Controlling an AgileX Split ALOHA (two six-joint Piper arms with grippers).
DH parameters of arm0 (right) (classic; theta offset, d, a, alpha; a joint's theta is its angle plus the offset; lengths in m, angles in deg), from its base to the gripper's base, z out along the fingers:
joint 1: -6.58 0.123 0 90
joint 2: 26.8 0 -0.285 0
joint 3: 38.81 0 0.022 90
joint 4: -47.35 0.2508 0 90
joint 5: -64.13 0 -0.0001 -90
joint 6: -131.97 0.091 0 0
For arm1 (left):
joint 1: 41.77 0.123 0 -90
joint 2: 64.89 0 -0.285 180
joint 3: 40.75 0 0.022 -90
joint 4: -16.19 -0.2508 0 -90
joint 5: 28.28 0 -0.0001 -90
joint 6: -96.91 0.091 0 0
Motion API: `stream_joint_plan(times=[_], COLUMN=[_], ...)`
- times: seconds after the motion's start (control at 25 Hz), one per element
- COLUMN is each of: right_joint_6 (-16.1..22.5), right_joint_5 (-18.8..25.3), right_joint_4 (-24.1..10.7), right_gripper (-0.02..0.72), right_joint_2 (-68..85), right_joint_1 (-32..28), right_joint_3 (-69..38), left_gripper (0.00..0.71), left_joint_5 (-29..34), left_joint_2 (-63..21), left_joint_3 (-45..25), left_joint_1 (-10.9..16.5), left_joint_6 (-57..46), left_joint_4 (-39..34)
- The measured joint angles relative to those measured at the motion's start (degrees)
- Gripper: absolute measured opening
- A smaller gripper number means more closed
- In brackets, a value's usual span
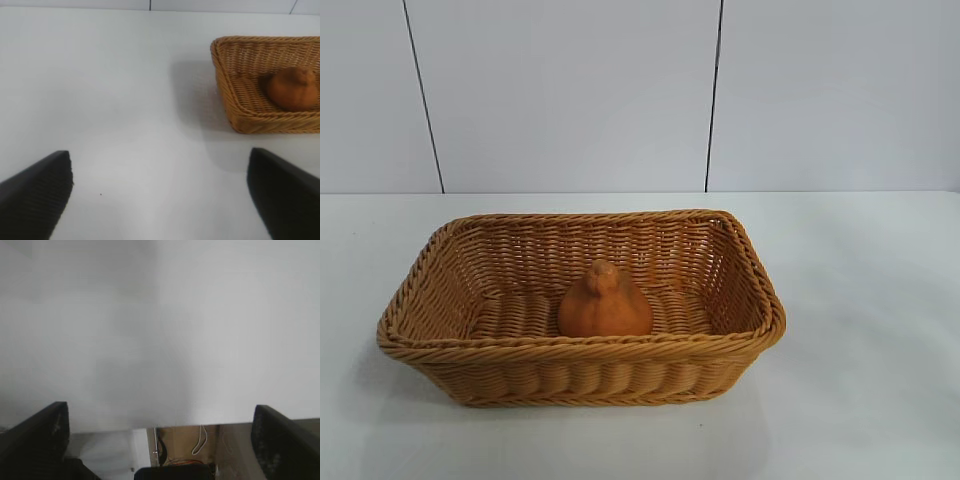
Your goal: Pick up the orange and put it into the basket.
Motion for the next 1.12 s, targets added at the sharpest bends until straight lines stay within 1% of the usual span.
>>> stream_joint_plan(times=[0.12, 0.2, 0.32, 0.52, 0.72, 1.12], right_joint_6=[-0.21, -0.62, -0.79, -0.91, -1.28, -1.28], right_joint_5=[-2.96, -5.72, -8.19, -8.88, -9.79, -9.79], right_joint_4=[0.00, 0.00, 0.07, 0.70, 1.17, 1.34], right_gripper=[0.683, 0.683, 0.683, 0.683, 0.683, 0.683], right_joint_2=[8.56, 14.11, 22.86, 37.91, 51.12, 71.90], right_joint_1=[0.00, 0.00, 0.00, 0.00, 0.00, 0.00], right_joint_3=[-6.25, -10.22, -14.96, -19.97, -20.22, -20.24], left_gripper=[0.673, 0.673, 0.673, 0.673, 0.673, 0.673], left_joint_5=[0.00, 0.00, 0.00, 0.07, 0.07, 0.07], left_joint_2=[0.00, 0.00, 0.00, 0.00, 0.00, 0.00], left_joint_3=[0.00, 0.00, 0.00, 0.00, 0.00, 0.00], left_joint_1=[0.00, 0.00, 0.00, 0.00, 0.00, 0.00], left_joint_6=[0.00, 0.00, 0.00, 0.00, 0.00, 0.00], left_joint_4=[0.00, 0.00, 0.00, 0.00, 0.00, 0.00])
